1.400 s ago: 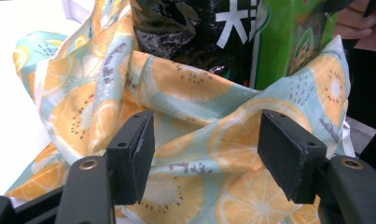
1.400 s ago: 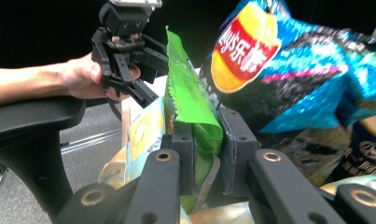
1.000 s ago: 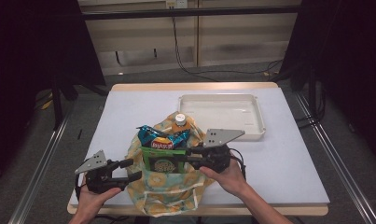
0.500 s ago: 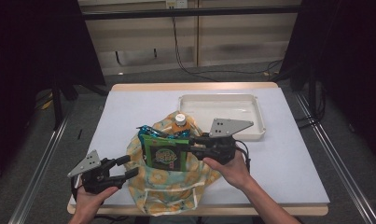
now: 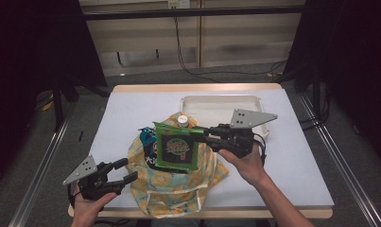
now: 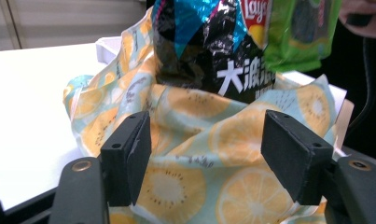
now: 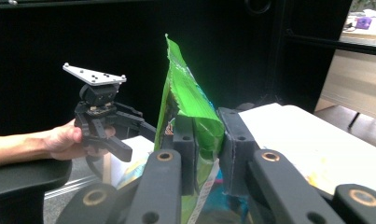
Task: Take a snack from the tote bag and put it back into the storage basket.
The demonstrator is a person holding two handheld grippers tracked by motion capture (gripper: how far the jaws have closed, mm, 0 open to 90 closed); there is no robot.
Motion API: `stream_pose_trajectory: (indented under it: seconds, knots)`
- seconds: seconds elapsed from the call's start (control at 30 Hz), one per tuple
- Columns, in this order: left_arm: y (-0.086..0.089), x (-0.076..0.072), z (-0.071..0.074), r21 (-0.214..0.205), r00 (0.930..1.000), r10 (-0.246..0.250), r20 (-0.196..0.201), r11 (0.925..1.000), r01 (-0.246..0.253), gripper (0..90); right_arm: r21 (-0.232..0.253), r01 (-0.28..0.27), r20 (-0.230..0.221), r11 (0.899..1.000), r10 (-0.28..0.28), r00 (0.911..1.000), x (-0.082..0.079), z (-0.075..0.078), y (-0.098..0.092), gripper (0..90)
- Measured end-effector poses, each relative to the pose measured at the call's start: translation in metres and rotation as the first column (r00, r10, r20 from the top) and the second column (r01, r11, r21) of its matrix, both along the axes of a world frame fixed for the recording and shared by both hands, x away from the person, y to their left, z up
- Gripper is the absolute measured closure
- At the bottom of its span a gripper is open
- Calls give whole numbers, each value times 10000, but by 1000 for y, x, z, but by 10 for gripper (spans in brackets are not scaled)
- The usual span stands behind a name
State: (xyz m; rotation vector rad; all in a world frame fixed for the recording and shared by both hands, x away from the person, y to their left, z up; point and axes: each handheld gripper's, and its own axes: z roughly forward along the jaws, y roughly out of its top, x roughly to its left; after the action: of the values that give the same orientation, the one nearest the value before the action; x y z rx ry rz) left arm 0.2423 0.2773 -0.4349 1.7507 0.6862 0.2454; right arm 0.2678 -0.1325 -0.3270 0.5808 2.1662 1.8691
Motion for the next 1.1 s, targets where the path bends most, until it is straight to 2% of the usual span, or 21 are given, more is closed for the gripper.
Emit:
stream_pose_trajectory:
  seconds: [0.03,0.17,0.23,0.27,0.3,0.33,0.37,0.5,0.7,0.9,1.1]
  knots:
    - [-2,0,0,178,10000,-53,3,9998,53,341,29,76,-18,10000,-76,10000,0,1,-5,785]
    - [-2,0,-1,256,9998,-162,87,9995,160,340,62,194,72,9998,-194,9998,-1,3,-13,786]
    - [-2,0,-1,170,9996,-282,98,9995,280,330,215,392,159,9990,-396,9991,-3,4,-23,787]
    - [-3,0,-1,303,9998,-171,121,9994,168,330,215,392,159,9990,-396,9991,-3,4,-23,787]
    - [-3,0,-1,329,9997,-203,122,9993,199,320,287,590,209,9978,-596,9980,-4,5,-33,788]
    - [-4,1,-2,243,9998,-186,103,9995,183,320,287,590,209,9978,-596,9980,-4,5,-33,788]
    - [-3,2,-2,340,9999,-58,118,9994,54,306,285,756,190,9967,-761,9969,-4,5,-42,790]
    - [-2,3,-3,333,10000,-10,65,9994,7,294,373,1071,81,9935,-1075,9942,3,3,-56,794]
    - [-1,3,-3,263,10000,66,54,9996,-67,291,536,1289,-14,9902,-1290,9916,10,4,-68,798]
    - [0,3,-4,336,10000,-15,76,9994,12,291,615,1496,229,9868,-1512,9882,12,16,-77,801]
    - [1,3,-4,201,9999,73,80,9998,-75,289,681,1775,397,9818,-1805,9828,18,30,-88,802]
